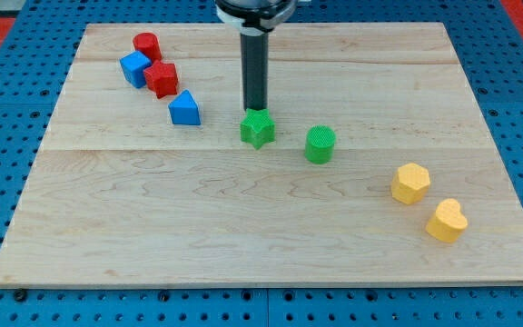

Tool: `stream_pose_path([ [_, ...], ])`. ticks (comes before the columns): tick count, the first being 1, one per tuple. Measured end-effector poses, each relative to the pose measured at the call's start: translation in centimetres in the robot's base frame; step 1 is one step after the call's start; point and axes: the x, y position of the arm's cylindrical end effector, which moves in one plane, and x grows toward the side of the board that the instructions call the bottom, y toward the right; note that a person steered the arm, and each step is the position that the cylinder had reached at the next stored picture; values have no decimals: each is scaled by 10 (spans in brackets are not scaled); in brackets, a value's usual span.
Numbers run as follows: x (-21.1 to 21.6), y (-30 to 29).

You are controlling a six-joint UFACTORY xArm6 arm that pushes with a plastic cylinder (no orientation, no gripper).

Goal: Place the blue blocks in a vertical line

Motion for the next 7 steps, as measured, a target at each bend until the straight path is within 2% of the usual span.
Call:
stream_pose_path([
  [2, -23, -28],
  [3, -13, -67],
  [4, 39, -73],
  [5, 40, -106],
  [7, -6, -159],
])
